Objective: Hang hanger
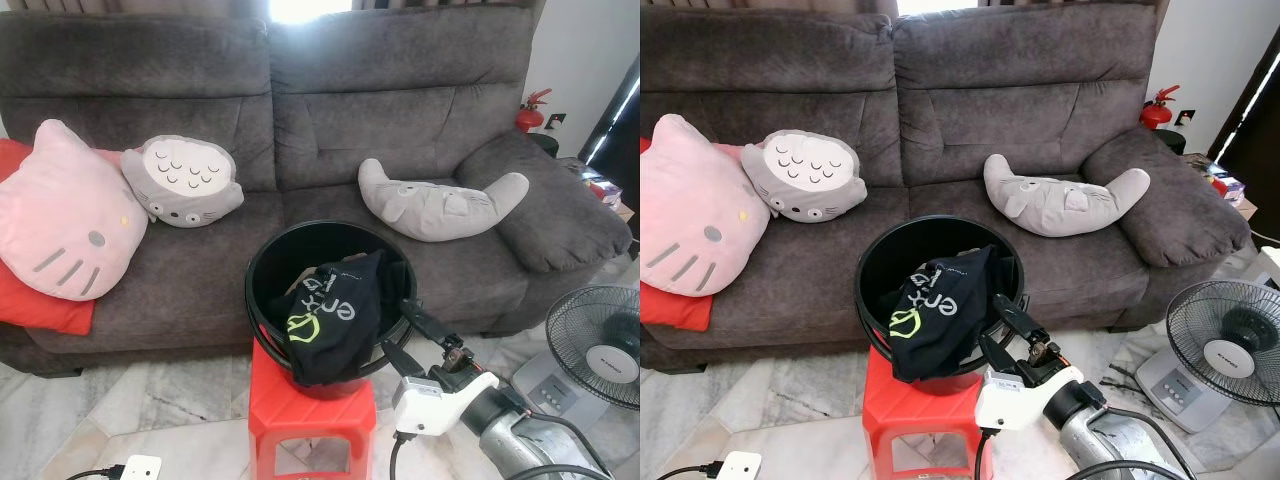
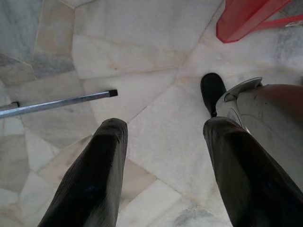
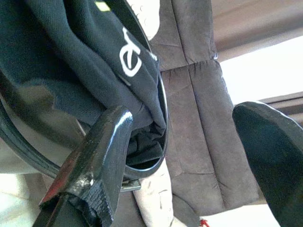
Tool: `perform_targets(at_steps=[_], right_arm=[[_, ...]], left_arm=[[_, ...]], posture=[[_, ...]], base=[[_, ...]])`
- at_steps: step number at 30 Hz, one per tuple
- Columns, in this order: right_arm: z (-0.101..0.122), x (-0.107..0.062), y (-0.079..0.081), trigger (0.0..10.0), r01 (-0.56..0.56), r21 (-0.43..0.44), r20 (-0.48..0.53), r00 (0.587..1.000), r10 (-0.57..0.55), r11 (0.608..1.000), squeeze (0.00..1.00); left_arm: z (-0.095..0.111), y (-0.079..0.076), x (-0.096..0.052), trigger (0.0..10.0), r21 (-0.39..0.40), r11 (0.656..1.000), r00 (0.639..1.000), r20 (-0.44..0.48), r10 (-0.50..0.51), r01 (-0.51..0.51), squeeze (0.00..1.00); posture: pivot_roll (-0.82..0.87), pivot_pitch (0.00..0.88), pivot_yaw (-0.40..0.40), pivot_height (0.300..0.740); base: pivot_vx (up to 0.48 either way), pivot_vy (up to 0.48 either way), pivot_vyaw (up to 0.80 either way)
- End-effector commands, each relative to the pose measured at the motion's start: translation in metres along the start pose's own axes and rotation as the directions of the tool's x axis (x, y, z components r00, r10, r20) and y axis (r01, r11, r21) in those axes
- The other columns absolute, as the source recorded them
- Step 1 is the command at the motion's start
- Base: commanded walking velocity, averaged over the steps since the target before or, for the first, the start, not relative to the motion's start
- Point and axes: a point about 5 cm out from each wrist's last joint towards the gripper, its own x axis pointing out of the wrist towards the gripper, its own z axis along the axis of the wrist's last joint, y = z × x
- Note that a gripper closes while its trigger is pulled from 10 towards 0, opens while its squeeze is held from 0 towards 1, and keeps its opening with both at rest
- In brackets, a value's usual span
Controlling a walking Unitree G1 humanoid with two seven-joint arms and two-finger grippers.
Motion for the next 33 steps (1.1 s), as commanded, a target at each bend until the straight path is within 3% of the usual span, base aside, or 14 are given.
perform_targets(at_steps=[1,7,12,17,20,22,26,30,33], right_arm=[[-0.004,0.006,-0.002,10.0,0.025,-0.024,-0.008,1.000,-0.025,0.999,0.00],[0.010,0.016,0.002,10.0,0.013,-0.008,0.074,0.997,-0.012,1.000,0.00],[0.011,0.022,0.004,10.0,0.018,0.053,0.072,0.997,-0.022,0.998,0.00],[0.016,0.031,-0.021,10.0,0.136,0.130,0.052,0.988,-0.144,0.982,0.00],[0.023,0.032,-0.041,10.0,0.238,0.203,0.022,0.969,-0.248,0.950,0.00],[0.026,0.030,-0.051,10.0,0.302,0.297,-0.032,0.951,-0.306,0.906,0.00],[0.027,0.025,-0.055,10.0,0.353,0.406,-0.086,0.933,-0.349,0.843,0.00],[0.013,0.013,-0.039,10.0,0.443,0.607,-0.305,0.897,-0.321,0.660,0.00],[0.006,0.006,-0.035,10.0,0.506,0.673,-0.410,0.862,-0.299,0.540,0.00]], left_arm=[[0.003,0.004,0.000,10.0,0.008,1.000,1.000,-0.008,0.015,-0.015,0.00],[0.009,0.007,0.000,10.0,-0.044,0.998,0.999,0.004,0.042,-0.042,0.00],[0.013,0.009,0.001,10.0,-0.054,0.997,0.998,0.006,0.055,-0.055,0.00],[0.014,0.010,0.001,10.0,-0.052,0.997,0.998,0.006,0.060,-0.060,0.00],[0.016,0.011,0.001,10.0,-0.031,0.998,0.998,0.014,0.061,-0.061,0.00],[0.018,0.011,0.001,10.0,-0.018,0.998,0.998,0.027,0.058,-0.058,0.00],[0.020,0.011,0.001,10.0,-0.005,0.999,0.998,0.042,0.054,-0.054,0.00],[0.022,0.013,0.000,10.0,0.029,0.998,0.997,0.054,0.048,-0.049,0.00],[0.023,0.015,0.000,10.0,0.044,0.998,0.997,0.059,0.050,-0.052,0.00]], posture=[[-0.15,0.000,-0.011,0.719],[-0.08,0.000,-0.045,0.719],[-0.06,0.000,-0.044,0.719],[-0.08,0.000,-0.034,0.719],[-0.10,0.000,-0.018,0.719],[-0.14,0.000,0.014,0.719],[-0.19,0.000,0.043,0.719],[-0.22,0.000,0.069,0.719],[-0.23,0.000,0.080,0.719]], base=[[0.000,0.000,0.00],[0.000,0.000,0.00],[0.000,0.000,0.00],[0.000,0.000,0.00],[0.000,0.000,0.00],[0.000,0.000,0.00],[0.000,0.000,0.00],[0.000,0.000,0.00],[0.000,0.000,0.00]])
